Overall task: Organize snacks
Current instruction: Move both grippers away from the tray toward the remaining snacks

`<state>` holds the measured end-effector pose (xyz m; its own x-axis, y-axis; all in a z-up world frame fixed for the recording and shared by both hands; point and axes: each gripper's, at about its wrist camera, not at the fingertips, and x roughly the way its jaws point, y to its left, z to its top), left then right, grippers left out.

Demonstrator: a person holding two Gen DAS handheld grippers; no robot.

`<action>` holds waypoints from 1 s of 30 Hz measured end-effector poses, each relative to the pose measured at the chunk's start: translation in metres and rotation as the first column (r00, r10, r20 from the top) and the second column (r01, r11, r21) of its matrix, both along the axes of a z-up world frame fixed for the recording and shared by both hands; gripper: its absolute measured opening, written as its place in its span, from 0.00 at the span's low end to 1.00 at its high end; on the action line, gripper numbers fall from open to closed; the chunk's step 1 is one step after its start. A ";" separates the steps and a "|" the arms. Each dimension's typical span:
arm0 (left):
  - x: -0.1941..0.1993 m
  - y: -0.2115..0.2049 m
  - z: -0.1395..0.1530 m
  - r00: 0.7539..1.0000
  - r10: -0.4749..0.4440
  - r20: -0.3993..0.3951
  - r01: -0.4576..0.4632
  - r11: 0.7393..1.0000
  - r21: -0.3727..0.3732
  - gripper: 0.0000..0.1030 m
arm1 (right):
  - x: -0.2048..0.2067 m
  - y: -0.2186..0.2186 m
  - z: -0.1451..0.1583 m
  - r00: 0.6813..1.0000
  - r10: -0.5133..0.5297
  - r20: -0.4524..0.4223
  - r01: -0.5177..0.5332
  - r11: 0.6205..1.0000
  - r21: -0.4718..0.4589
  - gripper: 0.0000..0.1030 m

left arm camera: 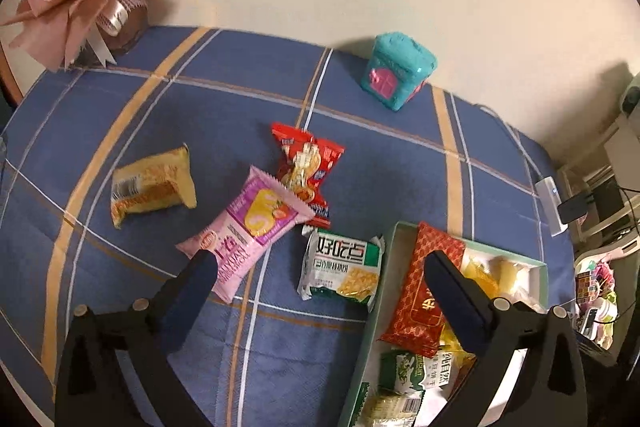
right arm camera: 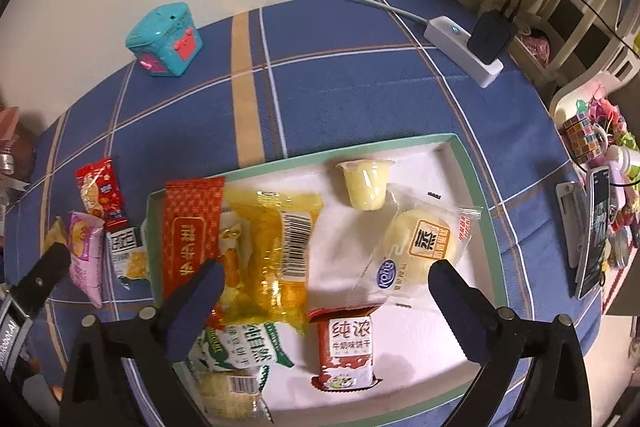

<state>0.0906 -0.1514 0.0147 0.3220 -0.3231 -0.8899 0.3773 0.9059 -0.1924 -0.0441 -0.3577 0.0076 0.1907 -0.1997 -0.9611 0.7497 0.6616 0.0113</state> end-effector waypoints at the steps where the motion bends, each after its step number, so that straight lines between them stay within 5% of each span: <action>1: 0.000 0.002 0.004 1.000 -0.002 0.008 0.002 1.000 0.000 1.00 | 0.001 0.002 0.004 1.000 0.004 0.007 -0.004 1.000 0.000 1.00; 14: 0.021 0.061 0.028 0.994 0.079 0.075 -0.083 0.995 0.056 1.00 | 0.026 0.052 0.036 0.993 0.101 0.060 -0.099 0.994 -0.049 1.00; 30: 0.060 0.152 0.037 0.968 0.237 0.081 -0.244 0.965 0.094 1.00 | 0.081 0.148 0.034 0.946 0.304 0.116 -0.303 0.953 -0.020 1.00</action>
<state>0.1504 0.0011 0.0516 0.4401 -0.1367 -0.8875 0.1550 0.9851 -0.0749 0.0374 -0.2096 0.0413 0.3528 -0.1169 -0.9284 0.5071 0.8577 0.0847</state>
